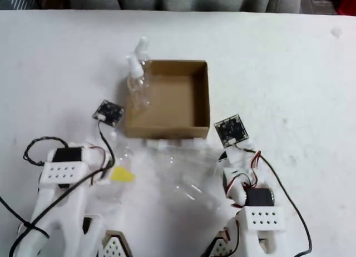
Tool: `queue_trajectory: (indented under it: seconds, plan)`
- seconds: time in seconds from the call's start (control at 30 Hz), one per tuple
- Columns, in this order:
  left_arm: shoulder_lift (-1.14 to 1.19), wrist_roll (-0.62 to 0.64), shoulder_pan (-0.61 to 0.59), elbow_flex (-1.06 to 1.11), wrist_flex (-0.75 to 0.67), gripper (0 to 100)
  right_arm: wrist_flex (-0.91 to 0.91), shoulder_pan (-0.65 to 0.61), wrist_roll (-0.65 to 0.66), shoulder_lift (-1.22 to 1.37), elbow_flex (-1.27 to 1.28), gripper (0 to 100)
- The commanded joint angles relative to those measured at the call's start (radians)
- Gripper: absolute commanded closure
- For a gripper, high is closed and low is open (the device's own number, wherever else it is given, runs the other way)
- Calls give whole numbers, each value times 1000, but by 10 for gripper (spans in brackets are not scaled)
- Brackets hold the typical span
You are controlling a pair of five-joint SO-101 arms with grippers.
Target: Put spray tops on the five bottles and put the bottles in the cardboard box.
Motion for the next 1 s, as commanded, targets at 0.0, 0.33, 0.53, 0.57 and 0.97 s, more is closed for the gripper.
queue_trajectory:
  seconds: [0.0, 0.33, 0.53, 0.57, 0.97]
  plan:
    - [7, -31, 10, -124, 28, 611, -21, 4, 8, -8, -14, 981]
    - [160, 44, 113, -344, 149, 613, -21, 7, 8, -8, -14, 981]
    - [409, 149, 108, -396, 126, 615, -19, 12, 9, -8, -14, 981]
    - [443, 166, 110, -391, 95, 615, -19, 12, 9, -8, -14, 981]
    - [552, 186, 113, -336, 6, 616, -21, 7, 9, -8, -14, 981]
